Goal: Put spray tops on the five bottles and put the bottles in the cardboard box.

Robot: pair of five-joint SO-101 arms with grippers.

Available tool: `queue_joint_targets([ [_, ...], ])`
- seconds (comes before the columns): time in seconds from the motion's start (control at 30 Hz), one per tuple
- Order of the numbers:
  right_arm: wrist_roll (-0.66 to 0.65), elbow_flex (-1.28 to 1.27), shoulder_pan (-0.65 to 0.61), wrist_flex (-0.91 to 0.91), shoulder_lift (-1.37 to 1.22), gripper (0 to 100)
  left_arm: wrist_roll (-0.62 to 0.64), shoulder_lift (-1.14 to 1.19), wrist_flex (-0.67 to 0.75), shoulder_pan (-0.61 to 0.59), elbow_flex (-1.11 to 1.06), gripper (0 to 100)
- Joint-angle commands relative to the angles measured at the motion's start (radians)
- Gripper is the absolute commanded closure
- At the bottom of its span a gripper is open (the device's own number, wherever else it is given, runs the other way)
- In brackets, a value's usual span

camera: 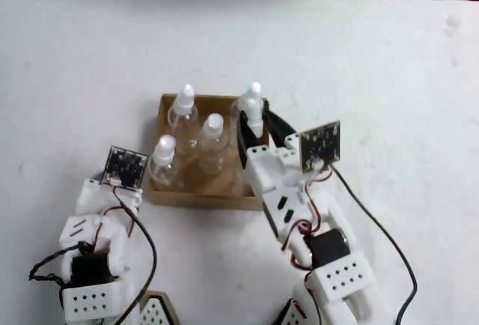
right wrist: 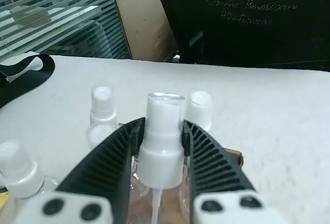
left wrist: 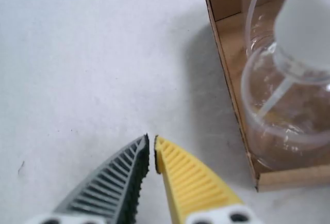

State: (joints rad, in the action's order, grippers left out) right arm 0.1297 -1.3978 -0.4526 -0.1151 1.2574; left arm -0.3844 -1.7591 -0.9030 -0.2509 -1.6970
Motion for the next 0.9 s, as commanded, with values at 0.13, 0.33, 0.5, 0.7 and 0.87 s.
queue_joint_targets([
  [0.13, -0.015, -0.189, 0.002, 0.007, 0.378, 97.7, -0.008, -0.007, -0.005, 0.013, 0.002, 98],
  [0.33, -0.083, -0.278, 0.002, -0.113, 0.555, 97.7, -0.008, -0.007, -0.005, 0.013, 0.002, 98],
  [0.5, -0.100, -0.293, 0.002, -0.120, 0.527, 97.7, -0.008, -0.007, -0.005, 0.013, 0.002, 98],
  [0.7, -0.106, -0.293, -0.021, -0.143, 0.536, 93.9, -0.008, -0.007, -0.005, 0.013, 0.002, 98],
  [0.87, -0.100, -0.287, -0.087, -0.254, 0.536, 82.7, -0.008, -0.007, -0.005, 0.013, 0.002, 98],
])
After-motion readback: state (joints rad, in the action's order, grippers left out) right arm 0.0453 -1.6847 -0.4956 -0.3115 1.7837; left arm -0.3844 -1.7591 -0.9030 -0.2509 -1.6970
